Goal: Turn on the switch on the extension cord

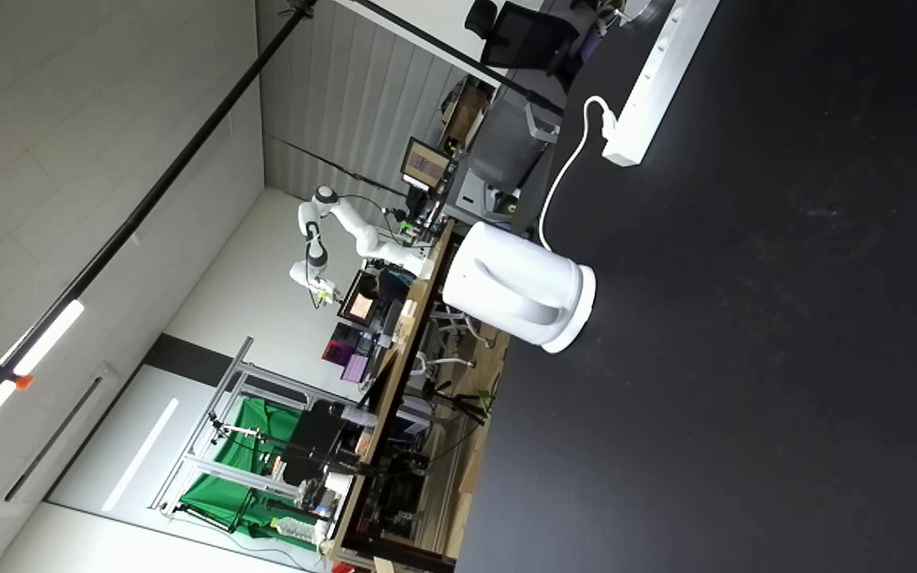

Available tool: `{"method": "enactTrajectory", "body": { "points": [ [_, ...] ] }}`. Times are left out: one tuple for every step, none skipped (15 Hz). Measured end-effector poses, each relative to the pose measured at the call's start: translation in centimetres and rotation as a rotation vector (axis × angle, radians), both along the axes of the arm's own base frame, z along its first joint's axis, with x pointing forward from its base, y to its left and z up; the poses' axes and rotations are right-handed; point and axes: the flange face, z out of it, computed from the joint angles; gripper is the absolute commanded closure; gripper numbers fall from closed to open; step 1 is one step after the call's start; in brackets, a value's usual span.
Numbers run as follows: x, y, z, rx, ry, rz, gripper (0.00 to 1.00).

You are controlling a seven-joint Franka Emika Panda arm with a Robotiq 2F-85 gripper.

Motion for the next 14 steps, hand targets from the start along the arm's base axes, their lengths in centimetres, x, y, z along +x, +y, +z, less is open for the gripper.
{"method": "enactTrajectory", "body": {
  "points": [
    [-0.1,-0.7,0.7,-0.007,-0.004,0.002,1.0],
    [-0.1,-1.4,1.6,-0.013,-0.009,0.004,1.0],
    [-0.2,-2.1,2.4,-0.018,-0.016,0.005,0.74],
    [-0.3,-2.7,3.1,-0.02,-0.022,0.004,0.73],
    [-0.5,-3.3,3.9,-0.023,-0.027,0.003,0.67],
    [-0.6,-3.9,4.5,-0.026,-0.03,0.004,0.61],
    [-0.7,-4.2,5.2,-0.028,-0.035,0.006,0.53],
    [-0.7,-4.3,5.6,-0.028,-0.038,0.011,0.47],
    [-0.7,-4.1,5.8,-0.026,-0.038,0.017,0.41],
    [-0.7,-3.8,5.9,-0.024,-0.035,0.025,0.33],
    [-0.5,-3.4,5.9,-0.023,-0.028,0.034,0.27],
    [-0.4,-3.1,5.9,-0.021,-0.022,0.042,0.2],
    [-0.4,-2.8,5.9,-0.02,-0.014,0.049,0.13],
    [-0.4,-2.5,5.8,-0.018,-0.002,0.058,0.07]
  ]
}}
